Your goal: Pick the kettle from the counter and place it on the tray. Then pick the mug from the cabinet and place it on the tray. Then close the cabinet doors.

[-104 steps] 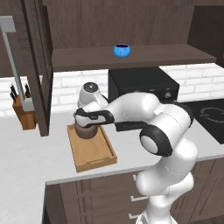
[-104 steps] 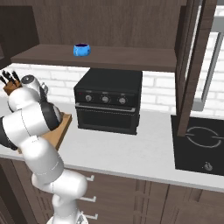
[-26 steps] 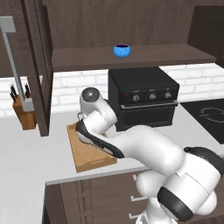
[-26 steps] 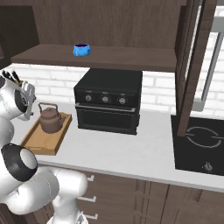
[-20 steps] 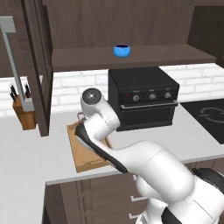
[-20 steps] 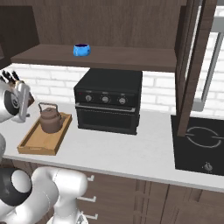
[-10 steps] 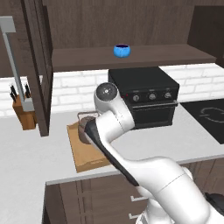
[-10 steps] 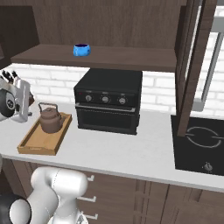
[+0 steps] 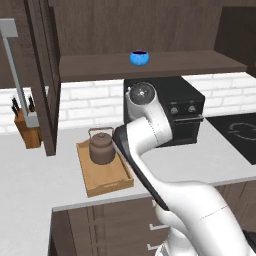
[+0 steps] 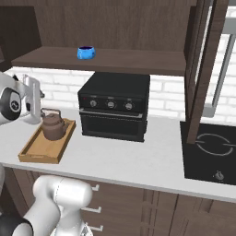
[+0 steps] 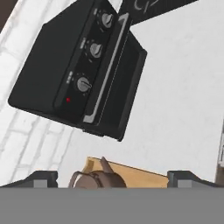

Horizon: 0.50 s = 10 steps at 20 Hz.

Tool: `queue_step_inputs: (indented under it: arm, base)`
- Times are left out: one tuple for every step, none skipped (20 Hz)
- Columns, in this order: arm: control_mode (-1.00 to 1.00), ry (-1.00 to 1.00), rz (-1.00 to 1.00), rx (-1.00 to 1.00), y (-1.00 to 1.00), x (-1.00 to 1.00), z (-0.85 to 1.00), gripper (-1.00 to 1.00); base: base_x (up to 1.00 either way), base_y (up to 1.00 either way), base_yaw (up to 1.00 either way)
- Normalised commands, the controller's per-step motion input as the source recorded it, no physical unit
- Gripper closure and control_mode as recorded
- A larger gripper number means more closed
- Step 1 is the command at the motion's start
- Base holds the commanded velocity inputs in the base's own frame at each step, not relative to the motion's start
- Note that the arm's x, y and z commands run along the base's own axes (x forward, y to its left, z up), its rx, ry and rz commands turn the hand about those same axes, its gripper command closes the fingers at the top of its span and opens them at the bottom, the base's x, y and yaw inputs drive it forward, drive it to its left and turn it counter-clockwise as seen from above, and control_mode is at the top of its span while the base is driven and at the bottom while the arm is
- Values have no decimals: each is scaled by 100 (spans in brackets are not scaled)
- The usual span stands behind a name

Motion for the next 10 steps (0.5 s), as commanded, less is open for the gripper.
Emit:
queue_step_inputs:
  arm:
    - [-100, 0, 1, -21, -49, -14, 43, -100]
    - [-100, 0, 2, -23, -41, -16, 44, -100]
    - [-100, 0, 3, -23, -40, -15, 50, -100]
    - [-100, 0, 2, -24, -42, -19, 53, -100]
    - [-100, -2, 1, -26, -45, -17, 56, -100]
    - [-100, -4, 3, -27, -40, -11, 57, -100]
    - [-100, -5, 7, -27, -36, -5, 55, -100]
    - [-100, -8, 11, -27, -28, 0, 46, -100]
    - [-100, -9, 15, -26, -24, 0, 44, -100]
    - [-100, -13, 20, -26, -26, 0, 37, -100]
  base:
    - [0, 0, 0]
    - [0, 0, 0]
    - [0, 0, 0]
    - [0, 0, 0]
    - [0, 0, 0]
    - [0, 0, 0]
    - [0, 0, 0]
    - [0, 0, 0]
    - [0, 0, 0]
    - [0, 0, 0]
